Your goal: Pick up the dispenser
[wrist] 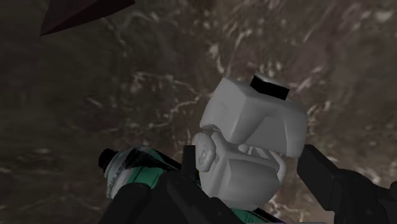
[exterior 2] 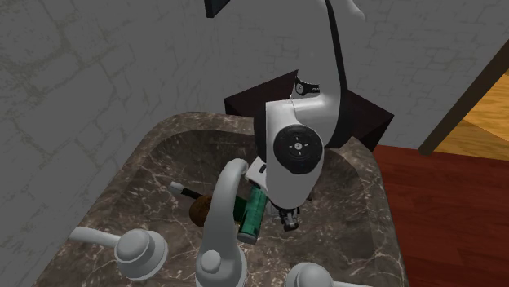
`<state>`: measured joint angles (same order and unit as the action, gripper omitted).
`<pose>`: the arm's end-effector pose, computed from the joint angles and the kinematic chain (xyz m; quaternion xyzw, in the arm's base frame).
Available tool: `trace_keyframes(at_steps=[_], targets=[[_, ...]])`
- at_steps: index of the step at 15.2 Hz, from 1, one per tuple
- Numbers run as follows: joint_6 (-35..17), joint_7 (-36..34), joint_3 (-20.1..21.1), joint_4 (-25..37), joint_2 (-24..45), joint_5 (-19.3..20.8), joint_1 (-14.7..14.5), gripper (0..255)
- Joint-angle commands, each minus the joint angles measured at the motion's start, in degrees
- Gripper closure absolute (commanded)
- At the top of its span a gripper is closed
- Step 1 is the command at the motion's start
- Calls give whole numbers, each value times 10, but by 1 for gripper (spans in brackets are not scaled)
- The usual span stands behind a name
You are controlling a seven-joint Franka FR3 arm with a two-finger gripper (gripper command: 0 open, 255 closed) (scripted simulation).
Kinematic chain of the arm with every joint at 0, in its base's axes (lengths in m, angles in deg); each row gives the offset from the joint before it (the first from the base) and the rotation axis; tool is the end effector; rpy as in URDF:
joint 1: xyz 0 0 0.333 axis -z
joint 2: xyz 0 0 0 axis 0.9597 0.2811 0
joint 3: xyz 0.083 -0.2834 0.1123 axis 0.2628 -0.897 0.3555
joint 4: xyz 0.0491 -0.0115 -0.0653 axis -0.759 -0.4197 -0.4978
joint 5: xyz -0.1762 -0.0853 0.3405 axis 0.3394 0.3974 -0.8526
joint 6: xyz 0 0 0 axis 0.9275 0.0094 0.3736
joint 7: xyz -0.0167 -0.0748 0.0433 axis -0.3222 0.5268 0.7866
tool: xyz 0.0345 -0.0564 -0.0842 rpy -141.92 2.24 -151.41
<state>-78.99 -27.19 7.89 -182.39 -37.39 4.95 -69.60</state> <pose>0.4087 0.3132 0.1601 0.9719 -0.2062 -0.0639 0.0938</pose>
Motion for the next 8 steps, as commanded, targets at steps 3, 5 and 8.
trace_keyframes(at_steps=[3, 5, 8], targets=[[18, 16, 22, -6, -33, -26, 20, 255], [27, 25, 33, -8, -47, -39, 29, 255], [32, 30, 40, -9, -55, -47, 34, 255]])
